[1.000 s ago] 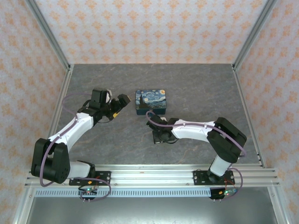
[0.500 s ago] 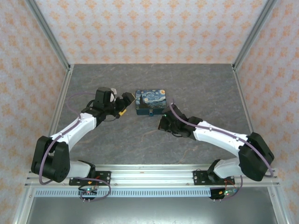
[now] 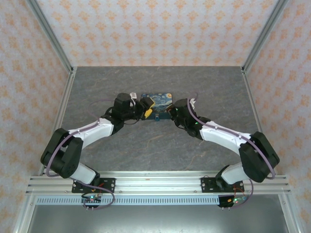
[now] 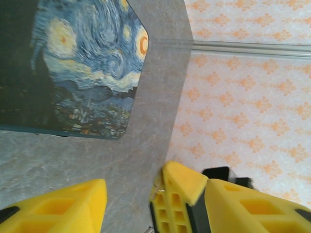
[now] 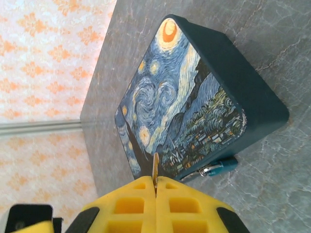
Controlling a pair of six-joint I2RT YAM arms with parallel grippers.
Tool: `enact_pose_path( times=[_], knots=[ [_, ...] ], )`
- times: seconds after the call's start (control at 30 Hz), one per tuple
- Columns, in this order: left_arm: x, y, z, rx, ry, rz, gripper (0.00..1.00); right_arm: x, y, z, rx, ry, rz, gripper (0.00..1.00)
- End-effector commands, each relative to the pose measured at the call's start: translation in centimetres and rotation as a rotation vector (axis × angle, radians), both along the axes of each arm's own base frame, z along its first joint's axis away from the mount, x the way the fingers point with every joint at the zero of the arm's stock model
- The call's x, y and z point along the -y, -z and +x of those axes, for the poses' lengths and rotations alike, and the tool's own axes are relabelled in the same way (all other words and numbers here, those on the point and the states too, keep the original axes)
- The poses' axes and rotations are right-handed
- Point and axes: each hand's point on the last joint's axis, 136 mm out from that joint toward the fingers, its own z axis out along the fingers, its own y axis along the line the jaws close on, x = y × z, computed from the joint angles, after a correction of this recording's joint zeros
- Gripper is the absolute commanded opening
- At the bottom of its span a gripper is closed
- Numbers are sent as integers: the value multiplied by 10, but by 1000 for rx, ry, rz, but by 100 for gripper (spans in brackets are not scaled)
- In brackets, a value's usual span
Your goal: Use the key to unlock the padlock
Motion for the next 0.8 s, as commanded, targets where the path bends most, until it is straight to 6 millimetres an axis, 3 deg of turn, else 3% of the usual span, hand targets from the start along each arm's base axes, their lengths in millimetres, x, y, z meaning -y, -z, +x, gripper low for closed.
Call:
enact_pose_path(
  times=[0.0,0.77],
  knots=[
    [11,-25,15,66,-39,-93,53,-4,-18,19,35,103,138,0],
    [45,-17,25,51,-28,-146,33,-10,-14,29,41,144,233,0]
  ],
)
